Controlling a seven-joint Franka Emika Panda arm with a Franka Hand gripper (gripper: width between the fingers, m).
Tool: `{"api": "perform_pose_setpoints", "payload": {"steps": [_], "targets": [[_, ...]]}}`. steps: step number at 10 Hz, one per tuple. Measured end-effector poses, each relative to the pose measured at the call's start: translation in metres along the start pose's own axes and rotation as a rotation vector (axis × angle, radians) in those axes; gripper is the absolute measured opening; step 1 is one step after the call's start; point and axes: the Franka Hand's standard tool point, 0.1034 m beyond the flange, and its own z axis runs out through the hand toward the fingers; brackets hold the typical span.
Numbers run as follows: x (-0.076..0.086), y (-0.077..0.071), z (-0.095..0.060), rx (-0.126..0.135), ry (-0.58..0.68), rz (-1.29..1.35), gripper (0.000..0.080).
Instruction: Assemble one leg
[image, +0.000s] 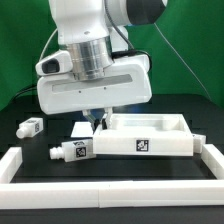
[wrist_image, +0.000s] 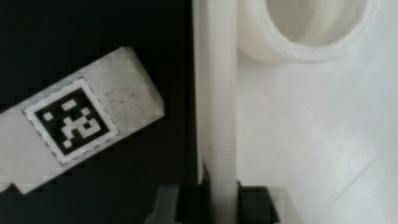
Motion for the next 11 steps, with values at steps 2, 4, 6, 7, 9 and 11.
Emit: {"api": "perform_pose_setpoints", "payload": {"steps": [2,4,6,7,9,11], "targets": [[0.019,-0.006,0.014,-0.005,0.001,-0.015,0.0051],[0.037,-0.025,0.034,-0.006,-0.002,-0.045,0.0051],[0.050,-0.033,0.044,-0.007,0.000,-0.062,0.0052],[0.049,-0.032,0.044,-0.008,0.000,-0.062,0.0052],[0.049,-0.032,0.045,-0.008,0.000,-0.062,0.0052],[0.049,-0.032,0.045,-0.008,0.000,-0.062,0.0052]]}}
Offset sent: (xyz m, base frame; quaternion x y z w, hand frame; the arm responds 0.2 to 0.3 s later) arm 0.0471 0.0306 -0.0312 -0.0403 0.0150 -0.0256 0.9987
